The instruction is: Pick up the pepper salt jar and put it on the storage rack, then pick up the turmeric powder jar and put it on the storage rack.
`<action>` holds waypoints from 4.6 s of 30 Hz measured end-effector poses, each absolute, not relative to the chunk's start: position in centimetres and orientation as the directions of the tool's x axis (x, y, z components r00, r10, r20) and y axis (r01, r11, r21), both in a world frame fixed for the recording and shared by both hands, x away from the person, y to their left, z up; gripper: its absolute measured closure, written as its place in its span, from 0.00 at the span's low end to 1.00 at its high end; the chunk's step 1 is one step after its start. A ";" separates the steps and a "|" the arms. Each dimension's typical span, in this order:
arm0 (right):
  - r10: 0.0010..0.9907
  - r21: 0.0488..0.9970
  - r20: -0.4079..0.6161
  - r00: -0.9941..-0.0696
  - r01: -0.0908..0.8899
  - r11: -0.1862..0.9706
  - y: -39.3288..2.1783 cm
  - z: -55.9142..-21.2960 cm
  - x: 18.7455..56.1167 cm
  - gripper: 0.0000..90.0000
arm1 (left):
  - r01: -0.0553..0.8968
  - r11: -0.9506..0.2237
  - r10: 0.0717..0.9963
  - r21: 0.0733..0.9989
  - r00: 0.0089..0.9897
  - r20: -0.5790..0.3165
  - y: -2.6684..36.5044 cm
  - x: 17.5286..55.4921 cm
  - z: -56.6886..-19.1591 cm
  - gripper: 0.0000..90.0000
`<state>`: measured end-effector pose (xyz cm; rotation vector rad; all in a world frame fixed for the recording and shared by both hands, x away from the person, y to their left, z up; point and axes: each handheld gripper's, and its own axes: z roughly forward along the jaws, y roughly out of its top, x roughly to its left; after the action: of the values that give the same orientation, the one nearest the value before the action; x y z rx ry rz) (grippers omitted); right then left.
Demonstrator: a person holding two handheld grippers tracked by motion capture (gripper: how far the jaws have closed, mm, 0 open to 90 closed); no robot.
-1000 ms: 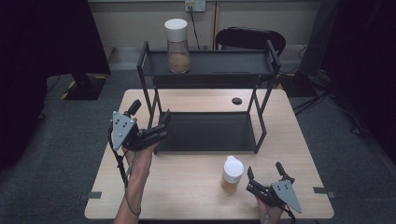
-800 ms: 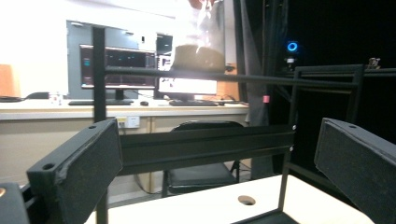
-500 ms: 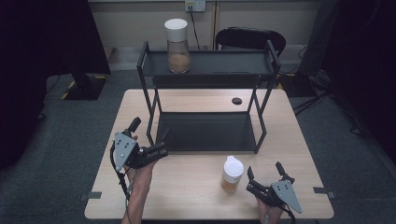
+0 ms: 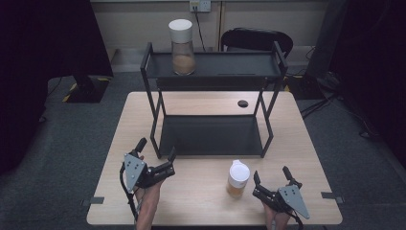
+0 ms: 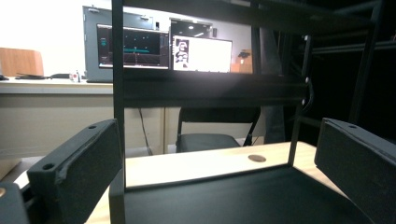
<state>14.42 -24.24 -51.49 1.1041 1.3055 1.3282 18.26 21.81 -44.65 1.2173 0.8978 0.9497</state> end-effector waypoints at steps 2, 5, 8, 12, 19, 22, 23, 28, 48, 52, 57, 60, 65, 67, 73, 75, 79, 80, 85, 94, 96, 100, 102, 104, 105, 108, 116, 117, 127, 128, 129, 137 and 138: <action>0.988 1.000 -0.012 -0.154 -0.029 0.007 -24.2 -51.5 14.4 0.00 | -0.091 0.088 0.936 0.992 0.347 -0.051 21.7 18.2 -45.2 0.00; 0.988 1.000 -0.011 -0.155 -0.029 0.007 -24.3 -51.5 14.4 0.00 | -0.086 0.078 0.938 0.993 0.342 -0.044 21.5 18.0 -46.2 0.00; 0.988 1.000 -0.012 -0.155 -0.029 0.007 -24.3 -51.5 14.4 0.00 | -0.064 0.075 0.941 0.995 0.336 -0.050 21.4 17.8 -47.2 0.00; 0.988 1.000 -0.011 -0.155 -0.029 0.007 -24.3 -51.5 14.4 0.00 | -0.030 0.077 0.946 0.997 0.318 -0.064 21.2 17.7 -48.2 0.00; 0.988 1.000 -0.012 -0.155 -0.029 0.007 -24.3 -51.5 14.4 0.00 | -0.016 0.041 0.952 0.999 0.304 -0.034 20.7 17.3 -50.1 0.00; 0.988 1.000 -0.012 -0.155 -0.029 0.007 -24.3 -51.5 14.4 0.00 | -0.020 0.035 0.953 0.999 0.303 -0.027 20.7 17.3 -51.0 0.00; 0.988 1.000 -0.012 -0.155 -0.029 0.007 -24.3 -51.5 14.4 0.00 | -0.018 0.029 0.953 0.999 0.301 -0.022 20.6 17.3 -51.2 0.00; 0.988 1.000 -0.012 -0.155 -0.029 0.007 -24.3 -51.5 14.4 0.00 | 0.015 0.009 0.952 1.000 0.307 -0.013 20.7 17.4 -51.1 0.00; 0.988 1.000 -0.011 -0.155 -0.028 0.006 -24.3 -51.5 14.4 0.00 | 0.009 -0.004 0.953 1.000 0.303 0.001 20.4 17.3 -51.1 0.01; 0.989 0.999 -0.011 -0.146 -0.034 0.006 -24.1 -51.6 14.4 0.00 | 0.015 0.002 0.956 1.000 0.295 -0.006 20.4 17.3 -51.1 0.01; 0.991 0.999 -0.022 -0.131 -0.036 0.017 -23.9 -51.3 14.3 0.01 | 0.015 0.002 0.955 1.000 0.295 -0.006 20.4 17.3 -51.1 0.02; 0.993 0.997 -0.048 -0.105 -0.060 0.042 -23.6 -51.3 14.0 0.01 | 0.016 0.006 0.955 1.000 0.297 -0.010 20.4 17.3 -51.1 0.02; 0.992 0.997 -0.051 -0.115 -0.063 0.044 -23.9 -49.6 13.5 0.00 | 0.016 0.006 0.954 1.000 0.299 -0.011 20.5 17.3 -51.1 0.01; 0.992 0.998 -0.040 -0.118 -0.059 0.033 -23.9 -48.8 13.4 0.00 | 0.016 0.007 0.955 1.000 0.298 -0.011 20.5 17.3 -51.1 0.01; 0.995 0.997 -0.038 -0.092 -0.065 0.032 -23.1 -46.9 13.0 0.00 | 0.014 0.003 0.955 1.000 0.297 -0.007 20.5 17.3 -51.1 0.01; 0.995 0.997 -0.041 -0.096 -0.061 0.035 -22.8 -46.5 12.9 0.00 | 0.015 0.004 0.955 1.000 0.295 -0.009 20.4 17.3 -51.1 0.01; 0.992 0.998 -0.020 -0.123 -0.065 0.013 -22.2 -45.7 12.5 0.00 | 0.015 0.004 0.955 1.000 0.297 -0.008 20.4 17.3 -51.1 0.01; 0.991 0.998 -0.016 -0.134 -0.064 0.007 -22.1 -45.5 12.4 0.00 | 0.015 0.005 0.955 1.000 0.297 -0.009 20.4 17.3 -51.1 0.01; 0.981 0.996 -0.011 -0.191 -0.086 -0.005 -21.2 -45.0 12.0 0.00 | 0.016 0.005 0.955 1.000 0.296 -0.010 20.4 17.3 -51.1 0.01; 0.967 0.993 -0.046 -0.250 -0.114 0.018 -19.8 -45.3 11.8 0.03 | 0.013 -0.002 0.956 1.000 0.292 -0.002 20.3 17.3 -51.1 0.01; 0.965 0.992 -0.039 -0.258 -0.122 0.007 -19.7 -45.7 11.7 0.04 | 0.014 0.002 0.956 1.000 0.292 -0.006 20.3 17.3 -51.1 0.01; 0.961 0.996 -0.037 -0.274 -0.092 0.012 -19.4 -46.0 11.8 0.06 | 0.013 -0.001 0.955 1.000 0.295 -0.003 20.4 17.3 -51.1 0.01; 0.959 0.996 -0.048 -0.280 -0.082 0.026 -19.2 -46.2 11.8 0.07 | 0.014 0.002 0.956 1.000 0.293 -0.006 20.4 17.3 -51.1 0.01; 0.957 0.997 -0.049 -0.286 -0.069 0.030 -19.0 -46.4 11.9 0.08 | 0.014 0.000 0.956 1.000 0.293 -0.004 20.3 17.3 -51.0 0.02; 0.954 0.998 -0.046 -0.297 -0.062 0.029 -19.0 -46.6 12.0 0.08 | 0.014 0.001 0.956 1.000 0.295 -0.005 20.4 17.3 -51.1 0.02; 0.951 0.999 -0.040 -0.306 -0.036 0.031 -18.7 -47.0 12.3 0.10 | 0.016 0.003 0.956 1.000 0.295 -0.007 20.4 17.3 -51.0 0.02; 0.943 0.997 -0.049 -0.330 0.041 0.066 -18.5 -47.1 13.0 0.18 | 0.014 -0.001 0.956 1.000 0.294 -0.003 20.3 17.3 -51.1 0.02; 0.941 0.997 -0.043 -0.335 0.051 0.064 -18.7 -47.2 13.1 0.20 | 0.014 0.000 0.956 1.000 0.295 -0.004 20.4 17.3 -51.1 0.02; 0.934 0.990 -0.012 -0.357 0.129 0.062 -19.2 -47.2 13.7 0.26 | 0.011 -0.001 0.952 1.000 0.305 -0.002 20.5 17.3 -51.1 0.02; 0.934 0.989 -0.009 -0.356 0.137 0.062 -19.2 -47.2 13.7 0.27 | 0.011 -0.001 0.952 1.000 0.305 -0.002 20.5 17.3 -51.1 0.02; 0.934 0.988 -0.006 -0.358 0.141 0.060 -19.2 -47.2 13.8 0.27 | 0.011 -0.001 0.952 1.000 0.306 -0.002 20.5 17.3 -51.1 0.02; 0.935 0.985 0.001 -0.355 0.160 0.060 -19.2 -47.4 14.0 0.30 | 0.012 0.000 0.953 1.000 0.304 -0.004 20.5 17.3 -51.1 0.02; 0.935 0.985 0.001 -0.354 0.160 0.060 -19.2 -47.4 14.0 0.31 | 0.012 -0.001 0.953 1.000 0.304 -0.003 20.5 17.3 -51.1 0.02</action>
<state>13.96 -19.20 -47.43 1.1186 1.6184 1.3621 17.35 20.53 -51.08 1.3477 0.9874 0.9715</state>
